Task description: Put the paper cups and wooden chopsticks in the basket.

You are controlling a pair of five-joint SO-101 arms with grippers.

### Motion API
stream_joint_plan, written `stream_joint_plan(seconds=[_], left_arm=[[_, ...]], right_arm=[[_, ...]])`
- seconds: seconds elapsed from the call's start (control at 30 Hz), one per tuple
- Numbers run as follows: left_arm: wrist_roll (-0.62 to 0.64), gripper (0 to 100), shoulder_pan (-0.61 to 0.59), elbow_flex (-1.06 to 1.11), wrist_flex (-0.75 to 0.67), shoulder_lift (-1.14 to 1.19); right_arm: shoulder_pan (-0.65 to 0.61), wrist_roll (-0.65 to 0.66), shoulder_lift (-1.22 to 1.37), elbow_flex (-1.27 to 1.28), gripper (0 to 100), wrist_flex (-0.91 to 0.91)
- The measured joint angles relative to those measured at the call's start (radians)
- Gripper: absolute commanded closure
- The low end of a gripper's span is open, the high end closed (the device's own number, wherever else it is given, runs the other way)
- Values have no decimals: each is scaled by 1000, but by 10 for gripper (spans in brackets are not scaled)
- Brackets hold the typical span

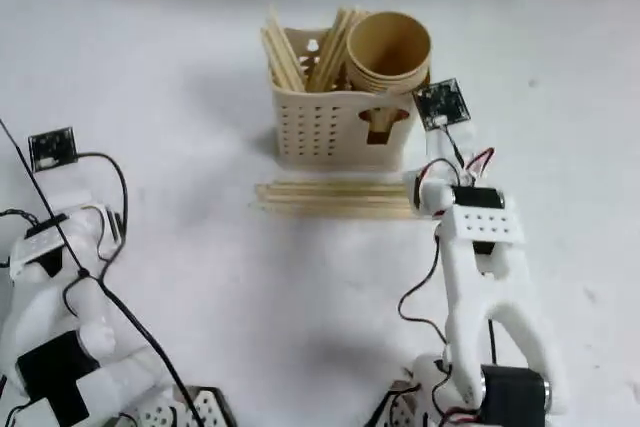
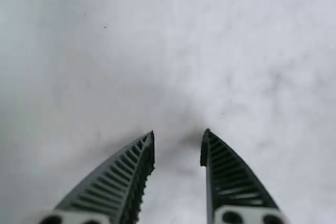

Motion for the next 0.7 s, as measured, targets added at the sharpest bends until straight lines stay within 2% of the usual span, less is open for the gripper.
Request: stream_joint_plan(seconds=[0.17,0.37,0.7], left_arm=[[0,843,0,0,0,0],[0,843,0,0,0,0],[0,843,0,0,0,0]], right_arm=[[-2,0,203,-31,894,-137],[17,-2,396,-183,894,-167],[26,-2,318,-114,894,-83]])
